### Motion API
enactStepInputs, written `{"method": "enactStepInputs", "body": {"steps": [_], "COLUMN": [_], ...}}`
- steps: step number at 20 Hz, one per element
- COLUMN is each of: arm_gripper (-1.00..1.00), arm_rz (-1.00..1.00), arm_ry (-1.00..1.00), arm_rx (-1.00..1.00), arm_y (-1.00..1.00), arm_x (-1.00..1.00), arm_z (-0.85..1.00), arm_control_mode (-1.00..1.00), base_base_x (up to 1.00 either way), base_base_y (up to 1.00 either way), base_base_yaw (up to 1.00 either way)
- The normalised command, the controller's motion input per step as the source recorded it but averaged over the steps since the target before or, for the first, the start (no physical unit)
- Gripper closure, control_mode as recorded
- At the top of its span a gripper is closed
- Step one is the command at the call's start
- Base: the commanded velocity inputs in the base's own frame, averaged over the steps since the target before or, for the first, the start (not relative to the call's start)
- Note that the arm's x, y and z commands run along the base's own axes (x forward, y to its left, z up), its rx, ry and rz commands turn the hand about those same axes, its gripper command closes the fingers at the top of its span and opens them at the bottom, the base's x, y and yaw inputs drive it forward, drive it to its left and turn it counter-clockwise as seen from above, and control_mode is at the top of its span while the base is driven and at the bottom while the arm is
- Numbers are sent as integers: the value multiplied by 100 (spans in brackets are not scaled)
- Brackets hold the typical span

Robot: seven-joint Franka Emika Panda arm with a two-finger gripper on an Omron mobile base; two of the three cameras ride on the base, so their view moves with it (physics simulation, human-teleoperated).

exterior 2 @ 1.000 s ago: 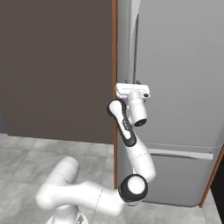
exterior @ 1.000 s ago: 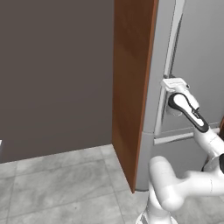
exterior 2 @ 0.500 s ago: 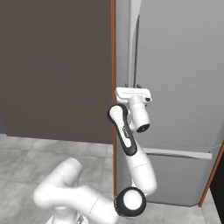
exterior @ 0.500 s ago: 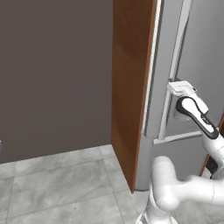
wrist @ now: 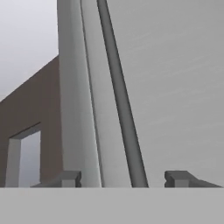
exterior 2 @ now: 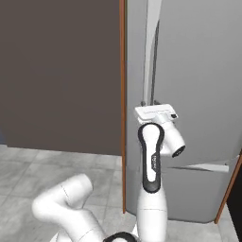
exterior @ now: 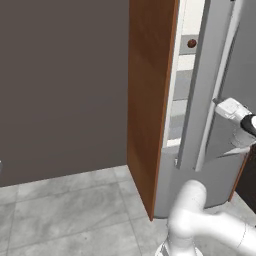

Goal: Retrieve the pear and peach from the fridge and place them into the bowl on the dining table.

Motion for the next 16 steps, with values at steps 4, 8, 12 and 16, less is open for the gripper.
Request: {"method": "enactStepInputs", "body": {"steps": [4, 8, 12, 16], "arm_gripper": [100, 100, 100, 100], "arm_rz": [10, 7, 3, -1], "arm_ry": [-16, -15, -13, -12], "arm_rx": [-22, -23, -22, -22], "arm_y": [-100, -100, -100, -100], "arm_x": [-100, -100, -100, -100], "arm_z": [0, -3, -4, -1], "arm_control_mode": [-100, -100, -100, -100], "base_base_x": [0, 0, 0, 0], "base_base_y": [0, 0, 0, 0], "base_base_yaw": [0, 0, 0, 0]}}
